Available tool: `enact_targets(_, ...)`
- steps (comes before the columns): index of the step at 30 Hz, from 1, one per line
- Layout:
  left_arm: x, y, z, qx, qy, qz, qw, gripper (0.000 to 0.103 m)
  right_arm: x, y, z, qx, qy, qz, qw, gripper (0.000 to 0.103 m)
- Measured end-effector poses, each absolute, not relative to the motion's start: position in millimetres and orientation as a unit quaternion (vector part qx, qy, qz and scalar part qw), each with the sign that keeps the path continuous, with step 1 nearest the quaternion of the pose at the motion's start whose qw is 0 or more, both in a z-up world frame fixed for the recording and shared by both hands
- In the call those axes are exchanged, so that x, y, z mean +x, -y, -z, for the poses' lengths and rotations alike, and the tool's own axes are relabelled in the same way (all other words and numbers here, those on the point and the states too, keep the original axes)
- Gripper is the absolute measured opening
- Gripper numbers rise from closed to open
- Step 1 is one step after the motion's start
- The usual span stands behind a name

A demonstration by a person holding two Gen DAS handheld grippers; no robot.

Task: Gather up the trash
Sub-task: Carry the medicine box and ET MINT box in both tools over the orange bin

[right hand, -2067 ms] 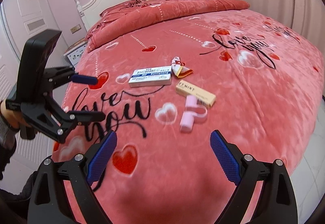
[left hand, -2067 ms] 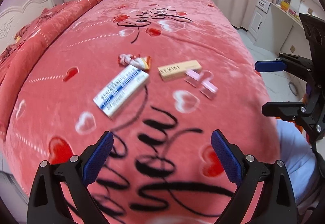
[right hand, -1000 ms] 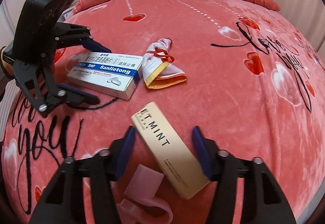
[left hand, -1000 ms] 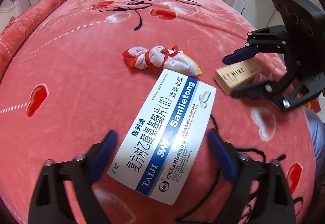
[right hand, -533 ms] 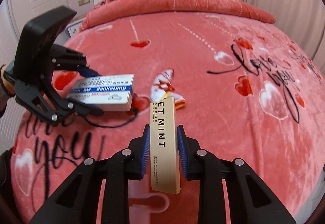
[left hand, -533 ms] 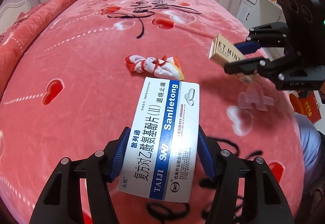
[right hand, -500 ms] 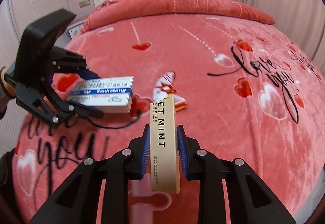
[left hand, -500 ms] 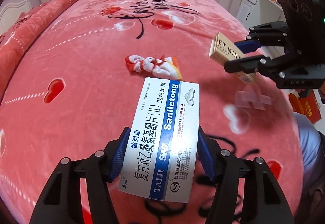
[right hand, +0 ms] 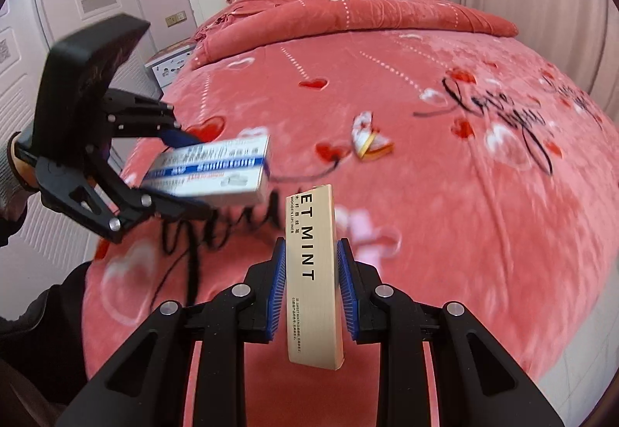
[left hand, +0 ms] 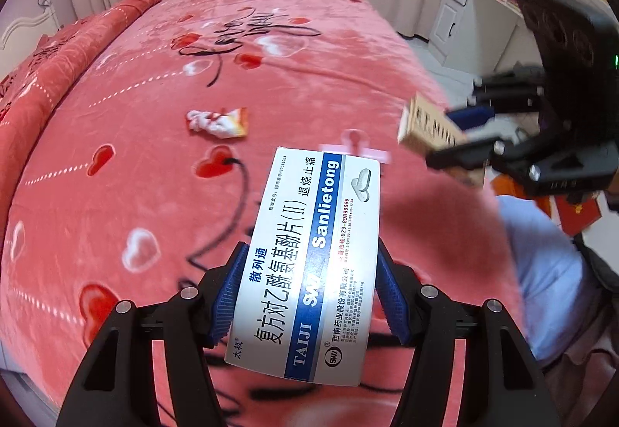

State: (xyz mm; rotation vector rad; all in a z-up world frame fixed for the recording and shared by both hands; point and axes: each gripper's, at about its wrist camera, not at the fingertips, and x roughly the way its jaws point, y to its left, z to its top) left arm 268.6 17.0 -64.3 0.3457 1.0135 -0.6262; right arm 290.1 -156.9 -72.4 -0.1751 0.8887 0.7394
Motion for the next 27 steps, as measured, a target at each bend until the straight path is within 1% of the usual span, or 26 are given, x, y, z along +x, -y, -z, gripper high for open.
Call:
enact_targets(7, 200, 18, 56, 0.17, -0.476, 0.308, 0.806, 0.064, 213, 201, 73, -0.046, -0.428, -0.333, 0.839, 0.026)
enact_targets(12, 165, 50, 57, 0.173, -0.476, 0.329, 0.797, 0.064, 169, 237, 69, -0.025, -0.427, -0.312, 0.848, 0.026)
enact_targets(19, 135, 113, 58, 0.19, -0.465, 0.372, 0.781, 0.064, 122, 301, 69, 0.012, -0.422, -0.265, 0.867, 0.026)
enact_targets(27, 117, 206, 64, 0.225, -0.448, 0.44, 0.745, 0.064, 76, 403, 76, 0.063, -0.417, -0.172, 0.89, 0.026)
